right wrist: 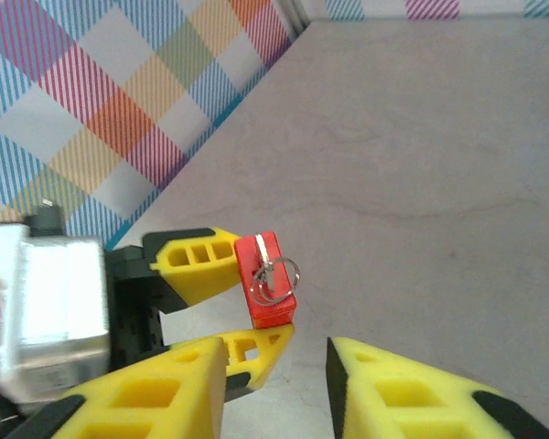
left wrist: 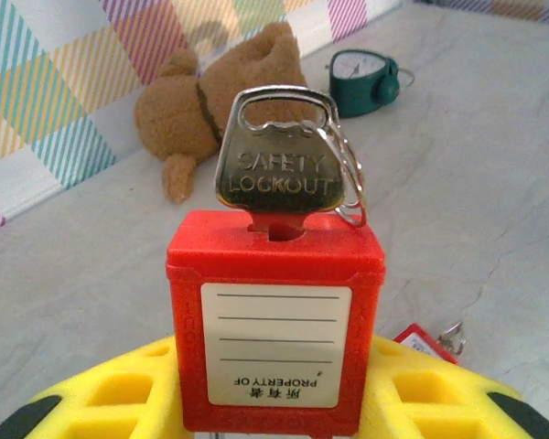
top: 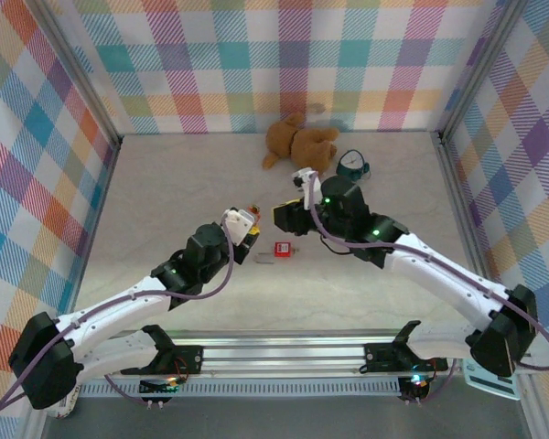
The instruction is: Unlock with the key
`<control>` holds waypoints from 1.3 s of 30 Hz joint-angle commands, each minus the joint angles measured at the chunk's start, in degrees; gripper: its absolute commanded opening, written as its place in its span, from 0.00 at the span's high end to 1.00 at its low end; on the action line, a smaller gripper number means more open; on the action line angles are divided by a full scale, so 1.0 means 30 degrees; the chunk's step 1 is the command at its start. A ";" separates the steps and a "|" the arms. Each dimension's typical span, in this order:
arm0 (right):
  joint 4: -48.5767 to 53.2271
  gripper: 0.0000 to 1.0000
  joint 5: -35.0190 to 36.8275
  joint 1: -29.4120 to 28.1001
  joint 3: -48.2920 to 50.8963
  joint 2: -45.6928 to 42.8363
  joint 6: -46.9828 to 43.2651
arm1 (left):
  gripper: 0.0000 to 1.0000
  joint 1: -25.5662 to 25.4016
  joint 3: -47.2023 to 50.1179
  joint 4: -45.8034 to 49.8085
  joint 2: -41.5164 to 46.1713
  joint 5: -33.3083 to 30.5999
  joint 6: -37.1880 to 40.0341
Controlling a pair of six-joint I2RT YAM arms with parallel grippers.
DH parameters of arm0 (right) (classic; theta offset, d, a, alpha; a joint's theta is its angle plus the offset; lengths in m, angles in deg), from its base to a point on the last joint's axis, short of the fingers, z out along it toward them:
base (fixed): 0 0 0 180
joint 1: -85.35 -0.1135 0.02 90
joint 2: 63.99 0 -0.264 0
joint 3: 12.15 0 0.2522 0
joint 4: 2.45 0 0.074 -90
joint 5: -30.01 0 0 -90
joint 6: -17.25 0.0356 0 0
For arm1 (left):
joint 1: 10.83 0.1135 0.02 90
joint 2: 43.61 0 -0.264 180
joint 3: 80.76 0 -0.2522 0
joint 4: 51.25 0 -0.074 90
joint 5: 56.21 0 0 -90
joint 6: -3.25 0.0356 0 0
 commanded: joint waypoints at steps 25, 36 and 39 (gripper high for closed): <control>-0.1215 0.58 -0.7628 0.4826 0.3408 -0.0052 -0.0132 | 0.87 -0.6097 0.1742 -1.6305 -0.6883 -1.2110 2.3393; 0.1226 0.57 -0.6544 0.4377 0.2663 0.0762 -0.1258 | 0.89 -0.6485 0.2375 -2.2302 -1.0496 -1.2509 2.4857; 0.1778 0.57 -0.6540 0.4164 0.2590 0.0983 -0.1528 | 0.89 -0.6470 0.2369 -2.2273 -1.0533 -1.2398 2.5007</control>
